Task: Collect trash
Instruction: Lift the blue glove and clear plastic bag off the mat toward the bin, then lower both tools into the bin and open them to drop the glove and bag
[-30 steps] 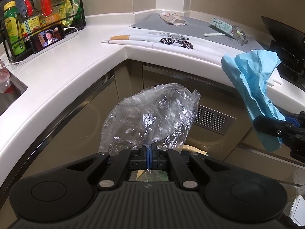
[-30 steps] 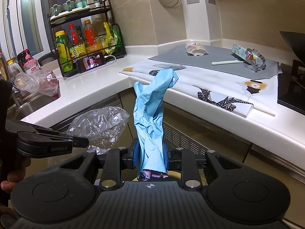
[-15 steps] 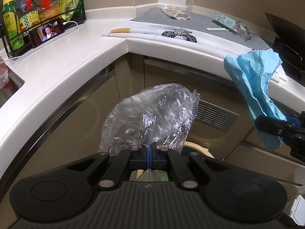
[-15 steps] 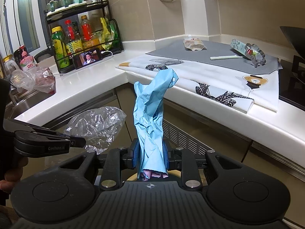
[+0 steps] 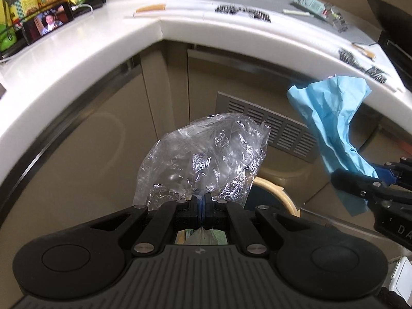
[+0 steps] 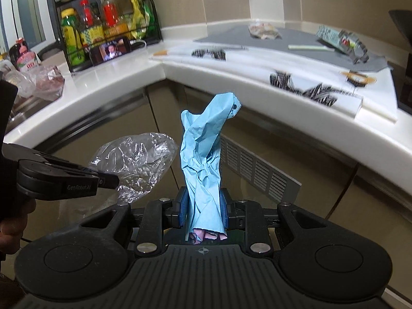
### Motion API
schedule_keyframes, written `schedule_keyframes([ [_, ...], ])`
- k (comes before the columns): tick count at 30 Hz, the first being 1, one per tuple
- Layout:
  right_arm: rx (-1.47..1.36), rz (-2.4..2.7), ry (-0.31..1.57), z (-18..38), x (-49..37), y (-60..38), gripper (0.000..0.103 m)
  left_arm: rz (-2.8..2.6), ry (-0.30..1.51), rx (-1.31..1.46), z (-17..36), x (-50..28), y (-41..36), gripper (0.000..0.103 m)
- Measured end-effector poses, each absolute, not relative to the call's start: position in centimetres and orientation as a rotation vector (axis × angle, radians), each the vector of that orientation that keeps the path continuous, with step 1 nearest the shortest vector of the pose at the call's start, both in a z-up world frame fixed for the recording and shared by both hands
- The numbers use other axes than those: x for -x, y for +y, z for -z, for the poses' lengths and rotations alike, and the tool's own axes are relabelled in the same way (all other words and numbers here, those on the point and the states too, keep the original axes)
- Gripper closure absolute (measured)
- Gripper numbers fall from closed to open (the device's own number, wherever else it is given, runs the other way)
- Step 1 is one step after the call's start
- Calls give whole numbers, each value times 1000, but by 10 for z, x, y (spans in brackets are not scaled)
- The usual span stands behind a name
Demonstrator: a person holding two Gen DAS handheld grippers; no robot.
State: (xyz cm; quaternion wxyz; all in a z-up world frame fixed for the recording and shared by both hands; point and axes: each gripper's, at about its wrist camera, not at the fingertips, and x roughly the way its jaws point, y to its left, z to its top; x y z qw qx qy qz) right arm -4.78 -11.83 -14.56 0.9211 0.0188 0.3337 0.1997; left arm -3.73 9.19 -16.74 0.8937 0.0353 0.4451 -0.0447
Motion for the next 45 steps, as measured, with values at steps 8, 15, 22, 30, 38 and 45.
schedule_keyframes([
  [8,-7,-405,750,171,31,-110,75,102,1001,-59,195,22,93,103],
  [15,12,-383,822,198,16,-107,75,124,1073,-51,222,9,94,103],
  [22,40,-370,899,229,5,-101,75,122,1149,-66,249,-5,92,103],
  [30,33,-374,992,252,-8,-94,75,144,1206,-88,270,-21,80,103],
  [38,19,-346,1069,271,-19,-94,75,155,1250,-104,292,-32,70,103],
  [45,41,-345,1108,283,-26,-86,75,154,1281,-107,307,-40,70,103],
])
